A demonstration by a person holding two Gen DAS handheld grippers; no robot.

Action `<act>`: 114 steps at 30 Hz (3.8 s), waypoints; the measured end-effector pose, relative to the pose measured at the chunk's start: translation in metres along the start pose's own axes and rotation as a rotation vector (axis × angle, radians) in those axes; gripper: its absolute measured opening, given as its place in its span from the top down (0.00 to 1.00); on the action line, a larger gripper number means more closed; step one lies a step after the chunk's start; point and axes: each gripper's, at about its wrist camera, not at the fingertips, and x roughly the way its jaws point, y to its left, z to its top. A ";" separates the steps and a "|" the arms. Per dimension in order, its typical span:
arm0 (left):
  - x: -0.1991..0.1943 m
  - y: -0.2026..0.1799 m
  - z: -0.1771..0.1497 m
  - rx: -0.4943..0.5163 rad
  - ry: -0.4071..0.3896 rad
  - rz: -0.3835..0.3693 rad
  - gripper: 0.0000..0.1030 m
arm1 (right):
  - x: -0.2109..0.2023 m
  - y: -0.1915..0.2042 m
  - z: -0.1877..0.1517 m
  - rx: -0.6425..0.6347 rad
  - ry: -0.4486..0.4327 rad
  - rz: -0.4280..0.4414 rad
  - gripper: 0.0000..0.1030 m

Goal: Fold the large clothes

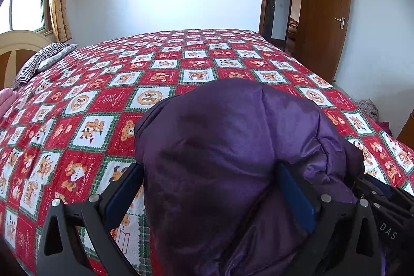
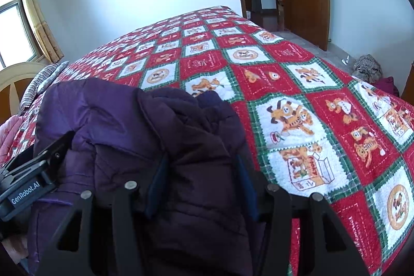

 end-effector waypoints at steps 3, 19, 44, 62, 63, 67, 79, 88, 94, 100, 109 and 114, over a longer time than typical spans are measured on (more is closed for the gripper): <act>0.000 0.000 -0.001 -0.003 -0.003 0.000 0.00 | 0.004 -0.001 0.001 0.007 0.007 0.002 0.46; -0.014 0.040 -0.001 -0.083 0.082 -0.168 0.01 | 0.004 -0.012 0.012 0.026 0.076 0.017 0.17; -0.056 0.045 -0.020 -0.219 0.133 -0.502 0.03 | -0.006 -0.019 -0.014 0.152 0.178 0.579 0.69; -0.222 0.221 -0.057 -0.231 0.022 -0.006 0.03 | -0.032 0.261 -0.076 -0.134 0.379 0.927 0.70; -0.222 0.234 -0.062 -0.249 0.027 0.014 0.03 | -0.030 0.280 -0.081 -0.161 0.391 0.930 0.70; -0.196 0.282 -0.086 -0.364 0.084 0.035 0.02 | -0.012 0.327 -0.101 -0.243 0.421 0.892 0.70; -0.142 0.309 -0.128 -0.548 0.147 -0.013 0.01 | 0.031 0.334 -0.108 -0.260 0.450 0.787 0.61; -0.140 0.313 -0.129 -0.535 0.133 0.005 0.01 | 0.028 0.336 -0.112 -0.317 0.436 0.744 0.57; -0.154 0.324 -0.129 -0.504 0.146 0.046 0.01 | 0.024 0.341 -0.110 -0.363 0.421 0.696 0.54; -0.162 0.322 -0.127 -0.477 0.149 0.103 0.01 | 0.020 0.343 -0.107 -0.389 0.406 0.642 0.45; -0.203 0.311 -0.126 -0.391 0.052 0.203 0.01 | -0.017 0.329 -0.090 -0.358 0.274 0.618 0.29; -0.229 0.293 -0.113 -0.274 -0.029 0.258 0.01 | -0.044 0.336 -0.084 -0.400 0.210 0.611 0.29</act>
